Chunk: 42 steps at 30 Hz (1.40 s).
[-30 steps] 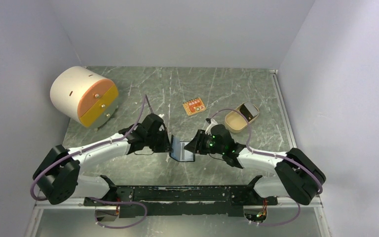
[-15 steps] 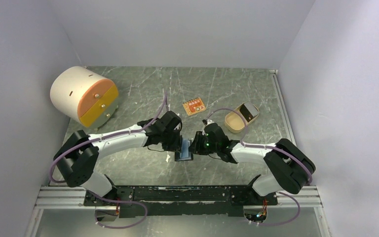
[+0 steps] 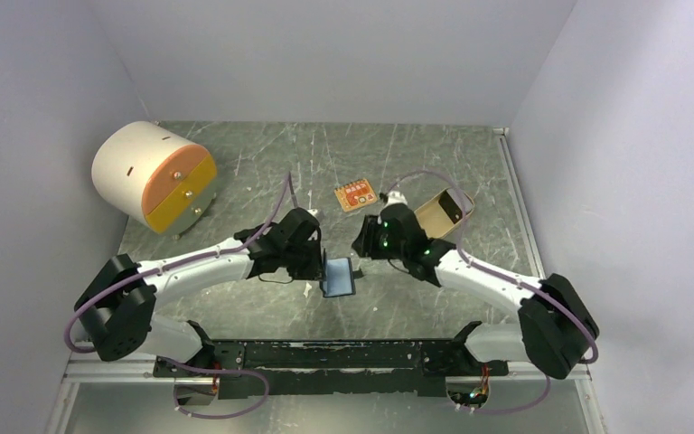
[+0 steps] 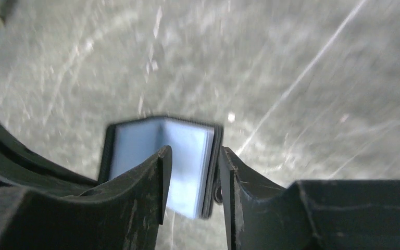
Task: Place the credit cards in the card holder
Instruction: Insert the credit card into the card holder, then pick up the credit card from the storage box.
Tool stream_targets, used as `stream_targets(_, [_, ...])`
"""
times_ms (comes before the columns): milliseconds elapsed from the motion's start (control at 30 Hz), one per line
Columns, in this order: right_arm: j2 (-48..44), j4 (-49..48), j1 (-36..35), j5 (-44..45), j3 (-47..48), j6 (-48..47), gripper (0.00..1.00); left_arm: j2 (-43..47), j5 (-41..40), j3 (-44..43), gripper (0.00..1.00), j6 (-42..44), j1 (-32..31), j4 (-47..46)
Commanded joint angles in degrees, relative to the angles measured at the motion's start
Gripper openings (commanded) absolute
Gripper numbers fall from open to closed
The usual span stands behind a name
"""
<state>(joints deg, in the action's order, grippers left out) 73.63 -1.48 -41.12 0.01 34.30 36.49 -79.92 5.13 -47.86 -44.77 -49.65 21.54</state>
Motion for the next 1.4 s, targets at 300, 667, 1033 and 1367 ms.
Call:
stream_targets(300, [7.2, 24.3, 14.1, 18.5, 26.7, -32.6, 0.51, 7.1, -0.7, 6.8, 0.25, -0.6, 4.0, 0.8])
stream_targets(667, [17.6, 27.1, 26.5, 25.2, 31.3, -46.8, 0.59, 8.2, 1.8, 9.4, 0.29, 0.8, 4.1, -1.6])
stream_targets(1033, [24.1, 23.1, 30.6, 24.7, 33.3, -53.5, 0.68, 8.1, 4.0, 11.8, 0.3, 1.3, 4.2, -7.0])
stream_targets(1367, [26.6, 22.6, 33.0, 23.2, 34.5, -56.6, 0.68, 8.0, 3.6, 12.6, 0.29, 0.7, 4.2, -9.6])
